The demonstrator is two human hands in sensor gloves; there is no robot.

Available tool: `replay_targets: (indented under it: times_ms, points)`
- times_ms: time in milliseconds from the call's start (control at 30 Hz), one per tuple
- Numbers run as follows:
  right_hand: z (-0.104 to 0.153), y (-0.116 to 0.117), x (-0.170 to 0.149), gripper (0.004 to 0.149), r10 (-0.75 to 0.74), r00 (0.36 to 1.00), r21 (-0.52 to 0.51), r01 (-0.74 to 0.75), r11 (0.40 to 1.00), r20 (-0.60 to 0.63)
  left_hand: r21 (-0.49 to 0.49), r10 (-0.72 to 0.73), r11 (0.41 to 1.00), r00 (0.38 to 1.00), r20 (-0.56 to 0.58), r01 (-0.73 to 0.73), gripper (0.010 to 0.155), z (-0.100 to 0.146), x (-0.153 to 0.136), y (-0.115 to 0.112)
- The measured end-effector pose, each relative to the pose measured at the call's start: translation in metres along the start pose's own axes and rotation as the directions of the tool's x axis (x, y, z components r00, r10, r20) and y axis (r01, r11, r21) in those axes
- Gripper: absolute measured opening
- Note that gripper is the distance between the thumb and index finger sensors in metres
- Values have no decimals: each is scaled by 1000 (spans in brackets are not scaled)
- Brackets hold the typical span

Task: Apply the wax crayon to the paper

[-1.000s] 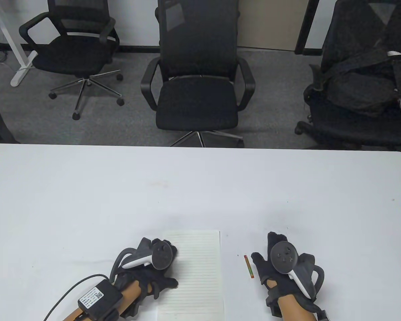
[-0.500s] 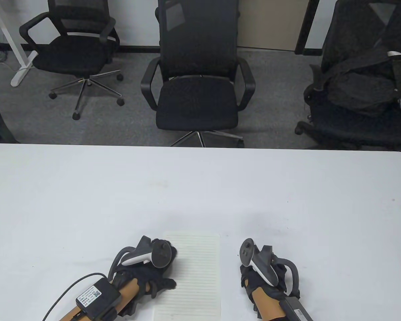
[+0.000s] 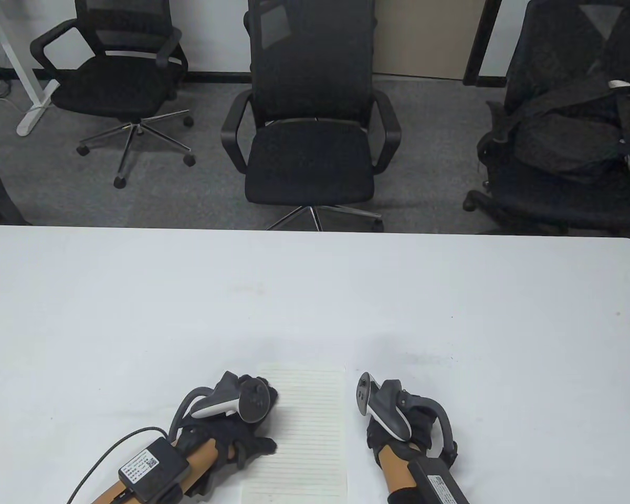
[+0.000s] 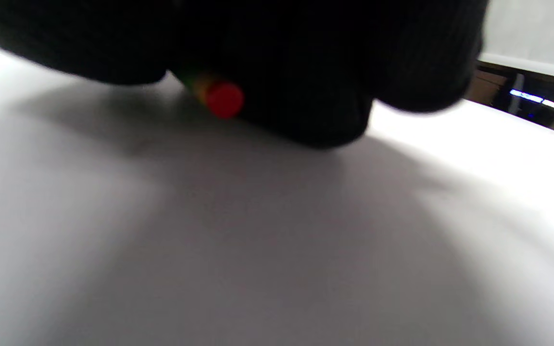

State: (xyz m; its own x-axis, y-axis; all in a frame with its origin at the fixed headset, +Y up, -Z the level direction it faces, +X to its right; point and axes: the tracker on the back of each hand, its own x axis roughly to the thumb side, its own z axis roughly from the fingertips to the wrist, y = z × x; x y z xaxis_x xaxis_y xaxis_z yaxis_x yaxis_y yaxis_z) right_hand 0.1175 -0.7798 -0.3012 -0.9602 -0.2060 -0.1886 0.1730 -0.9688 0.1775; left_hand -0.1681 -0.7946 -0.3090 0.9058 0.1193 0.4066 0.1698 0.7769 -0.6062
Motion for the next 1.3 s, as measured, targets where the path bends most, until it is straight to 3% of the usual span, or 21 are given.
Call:
replay_targets:
  times_ms: [167,300,500,800,1300]
  points:
    - [12,-19,-8,49,-263,961,-55,268,962,91,4,15,1000,1000,-2,-15,95,1,-2,-1]
    - [29,-27,17,50,-405,874,-20,425,905,271,-1,14,1000,1000,-2,-14,95,1,-2,-1]
    - [33,-27,58,41,-529,763,54,551,833,372,1,22,1000,1000,-2,-22,95,1,-2,-1]
    - [34,-36,119,42,-301,802,-49,379,924,517,-7,32,999,999,-7,-32,94,1,-2,-2]
    - [30,-39,146,41,-204,827,-89,291,953,524,-28,32,999,999,-21,-33,94,1,-2,-1]
